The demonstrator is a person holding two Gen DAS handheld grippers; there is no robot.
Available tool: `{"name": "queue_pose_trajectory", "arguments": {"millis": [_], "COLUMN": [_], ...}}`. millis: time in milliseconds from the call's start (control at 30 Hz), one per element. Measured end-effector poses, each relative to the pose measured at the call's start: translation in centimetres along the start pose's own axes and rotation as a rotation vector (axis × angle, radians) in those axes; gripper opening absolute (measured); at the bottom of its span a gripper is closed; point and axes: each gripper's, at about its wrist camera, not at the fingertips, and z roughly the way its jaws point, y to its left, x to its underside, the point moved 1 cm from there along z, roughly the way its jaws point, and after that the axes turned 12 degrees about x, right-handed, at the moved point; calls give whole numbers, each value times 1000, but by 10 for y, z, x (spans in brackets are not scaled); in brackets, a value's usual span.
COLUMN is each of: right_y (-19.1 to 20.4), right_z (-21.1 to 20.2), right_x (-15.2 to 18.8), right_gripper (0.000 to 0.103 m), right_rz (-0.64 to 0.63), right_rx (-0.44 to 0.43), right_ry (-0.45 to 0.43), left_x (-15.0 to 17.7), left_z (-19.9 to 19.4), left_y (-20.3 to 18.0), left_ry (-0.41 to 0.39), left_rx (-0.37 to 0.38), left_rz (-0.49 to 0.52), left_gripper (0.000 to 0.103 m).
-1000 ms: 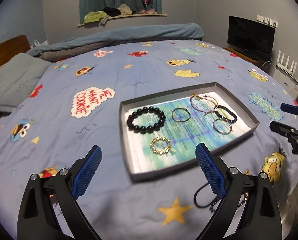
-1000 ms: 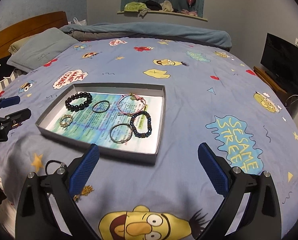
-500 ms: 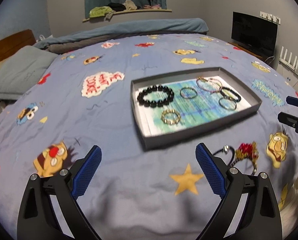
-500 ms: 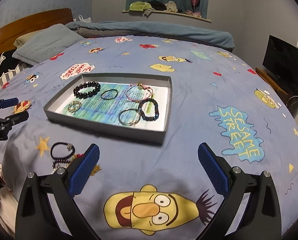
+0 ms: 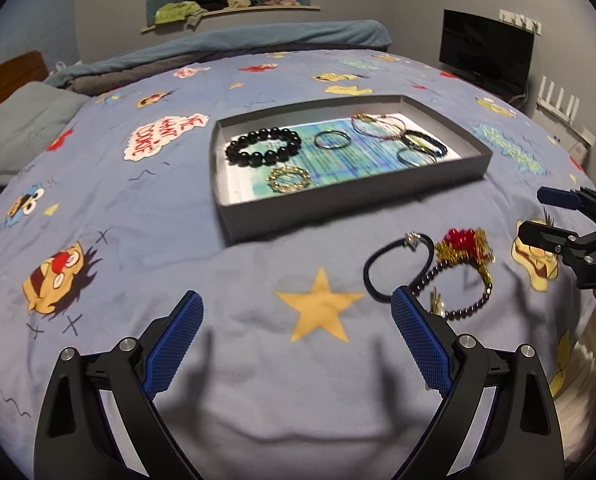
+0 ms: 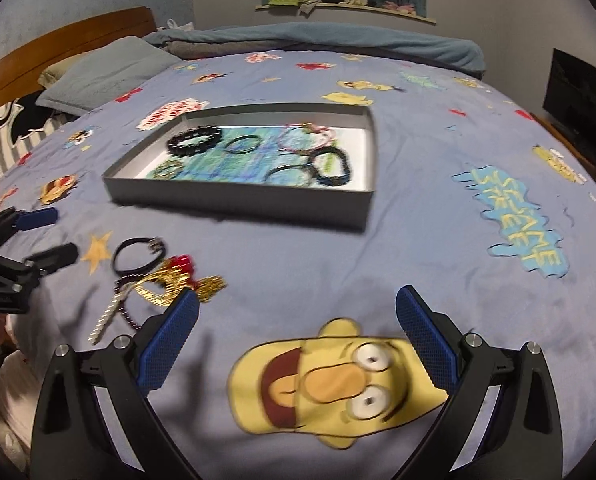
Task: Organize jewelry
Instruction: 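Withdraw both open grippers from the tray toward the remaining jewelry, then grasp the red bead tassel ornament with the right gripper while the left gripper grasps the pearl hairpin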
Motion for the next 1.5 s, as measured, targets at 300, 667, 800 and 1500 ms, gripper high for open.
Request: {"name": "queue_pose_trajectory", "arguments": {"millis": [300,667,800,1500], "right_y": [43,68,76,58], "right_z": [-6,1,3,0], "right_x": [8,3,3,0], "right_gripper": [97,73,59,9], "right_rz": [-111,-153,-174,-99], "right_rx": [-56,-67,-65,-104], "right_ry": [-12,-23,-22,-39], "left_x": [4,6,8,21], "left_z": [5,9,9,15], "left_y": [0,2,-3,-51], "left_ry": [19,32,34,95], "left_rx": [26,74,84,252], "left_rz": [-2,-21,-5,88], "left_gripper": [94,94,94,42]}}
